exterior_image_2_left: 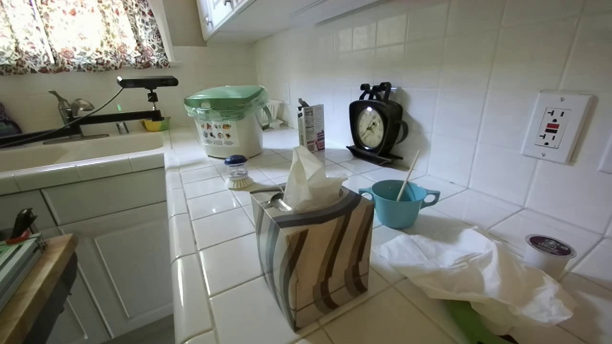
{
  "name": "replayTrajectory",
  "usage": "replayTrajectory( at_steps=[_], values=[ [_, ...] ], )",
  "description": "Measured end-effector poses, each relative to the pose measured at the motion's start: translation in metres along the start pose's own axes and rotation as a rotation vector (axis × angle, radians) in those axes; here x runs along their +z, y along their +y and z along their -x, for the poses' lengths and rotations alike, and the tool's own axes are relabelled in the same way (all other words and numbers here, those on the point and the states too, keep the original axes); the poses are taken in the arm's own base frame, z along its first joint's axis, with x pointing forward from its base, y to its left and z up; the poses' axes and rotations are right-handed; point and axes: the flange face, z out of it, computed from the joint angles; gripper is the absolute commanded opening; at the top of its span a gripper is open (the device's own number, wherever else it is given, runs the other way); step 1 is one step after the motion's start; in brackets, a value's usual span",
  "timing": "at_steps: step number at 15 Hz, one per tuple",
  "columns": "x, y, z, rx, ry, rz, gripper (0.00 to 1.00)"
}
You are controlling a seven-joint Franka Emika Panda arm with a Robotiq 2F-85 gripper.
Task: Open the far right door of the cabinet
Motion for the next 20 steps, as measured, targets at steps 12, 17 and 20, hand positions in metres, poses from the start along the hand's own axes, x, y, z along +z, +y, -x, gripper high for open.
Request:
replayTrajectory(
  at_steps=[12,17,20],
  values=[
    [0.027,-0.018,-0.011,0.044,0.046,-0.032,1.00],
    [0.034,-0.019,-0.012,0.055,0.047,-0.020,0.70],
    [0.034,-0.021,-0.011,0.059,0.050,-0.021,0.44]
  ],
)
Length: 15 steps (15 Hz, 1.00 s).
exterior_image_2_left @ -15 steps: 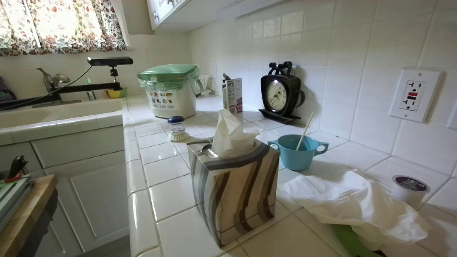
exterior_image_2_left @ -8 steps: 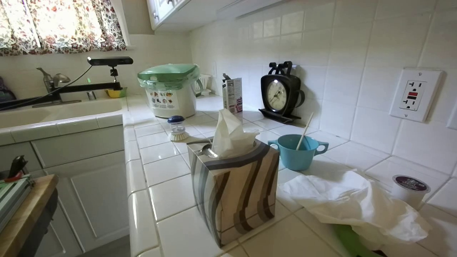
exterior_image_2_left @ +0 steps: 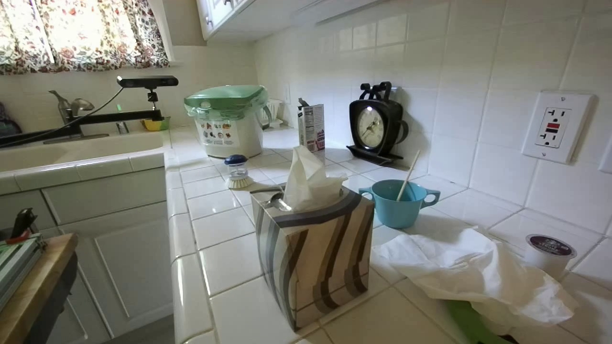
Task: Open the far right door of the cabinet
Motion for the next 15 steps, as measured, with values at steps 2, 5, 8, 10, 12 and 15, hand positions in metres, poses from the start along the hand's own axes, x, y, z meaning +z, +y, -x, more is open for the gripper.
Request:
replayTrajectory(
  at_steps=[2,5,8,10,12,15],
  values=[
    [-0.002,-0.005,0.001,0.002,0.002,-0.008,0.34],
    [-0.005,-0.013,0.002,0.006,0.005,-0.020,0.29],
    [-0.005,-0.015,0.002,0.008,0.006,-0.025,0.29],
    [-0.005,-0.016,0.002,0.008,0.006,-0.026,0.16],
    [-0.006,-0.017,0.002,0.007,0.007,-0.029,0.11],
    [-0.008,-0.017,0.003,0.011,0.006,-0.026,0.08]
  ],
)
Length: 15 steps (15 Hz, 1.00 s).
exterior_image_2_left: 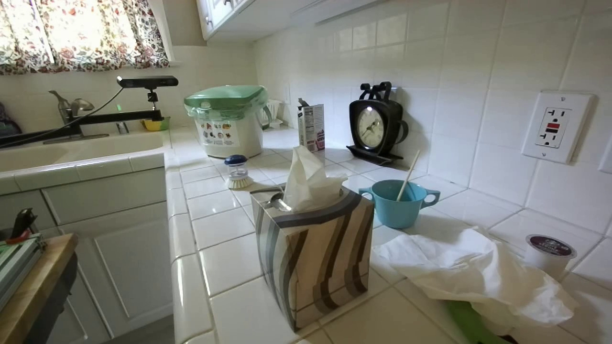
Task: Open the far right door of the cabinet
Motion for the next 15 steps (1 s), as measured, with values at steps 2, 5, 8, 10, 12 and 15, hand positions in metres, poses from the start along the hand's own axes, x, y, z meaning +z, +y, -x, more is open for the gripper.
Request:
replayTrajectory(
  at_steps=[2,5,8,10,12,15],
  values=[
    [-0.004,0.004,0.002,0.006,-0.001,0.008,0.08],
    [-0.014,0.014,0.007,0.011,-0.003,0.029,0.08],
    [-0.027,0.028,0.013,0.019,-0.003,0.053,0.03],
    [-0.036,0.040,0.016,0.029,-0.007,0.075,0.03],
    [-0.045,0.054,0.020,0.046,-0.013,0.097,0.03],
    [-0.059,0.078,0.024,0.073,-0.025,0.152,0.02]
  ],
)
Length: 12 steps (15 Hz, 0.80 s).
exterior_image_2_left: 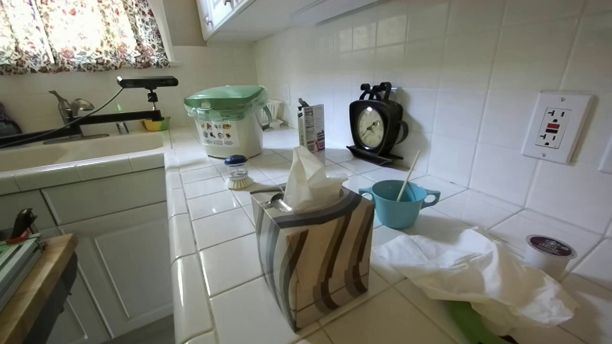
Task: Open the far right door of the cabinet
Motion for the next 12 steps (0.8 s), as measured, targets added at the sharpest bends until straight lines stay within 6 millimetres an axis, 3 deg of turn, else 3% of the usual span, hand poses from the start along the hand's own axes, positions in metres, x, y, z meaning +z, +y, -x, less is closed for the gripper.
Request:
replayTrajectory(
  at_steps=[4,12],
  values=[
    [-0.007,0.038,0.001,0.034,-0.018,0.094,0.01],
    [-0.009,0.050,0.002,0.048,-0.012,0.095,0.02]
  ],
)
